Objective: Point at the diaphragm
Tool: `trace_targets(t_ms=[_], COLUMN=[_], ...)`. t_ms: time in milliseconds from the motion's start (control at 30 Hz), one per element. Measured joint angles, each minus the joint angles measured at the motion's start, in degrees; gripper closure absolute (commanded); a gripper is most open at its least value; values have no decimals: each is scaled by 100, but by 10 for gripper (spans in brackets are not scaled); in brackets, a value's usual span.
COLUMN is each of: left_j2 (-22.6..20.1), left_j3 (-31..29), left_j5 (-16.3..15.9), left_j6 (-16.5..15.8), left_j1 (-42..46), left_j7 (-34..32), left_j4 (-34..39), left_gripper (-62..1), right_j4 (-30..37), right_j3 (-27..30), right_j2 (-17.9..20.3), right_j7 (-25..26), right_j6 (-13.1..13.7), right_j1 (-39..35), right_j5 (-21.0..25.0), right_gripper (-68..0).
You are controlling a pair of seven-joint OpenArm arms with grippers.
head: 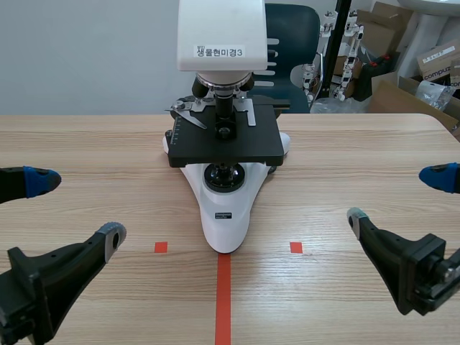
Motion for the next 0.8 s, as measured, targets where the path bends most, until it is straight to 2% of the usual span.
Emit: trace_targets(t_ms=[667, 700, 767, 800], left_j2=[0, 0, 0, 0], left_j3=[0, 0, 0, 0], left_j5=[0, 0, 2, 4], left_j6=[4, 4, 4, 4], left_j1=[-2, -2, -2, -2], left_j7=[-221, -223, -280, -365], left_j4=[0, 0, -22, -66], left_gripper=[-623, -597, -442, -388], right_j4=[0, 0, 0, 0], right_j3=[0, 0, 0, 0], right_j2=[0, 0, 0, 0], right_j7=[0, 0, 0, 0], right_j6=[0, 0, 0, 0], right_j1=[0, 0, 0, 0], right_j5=[0, 0, 0, 0], right_gripper=[-679, -679, -679, -679])
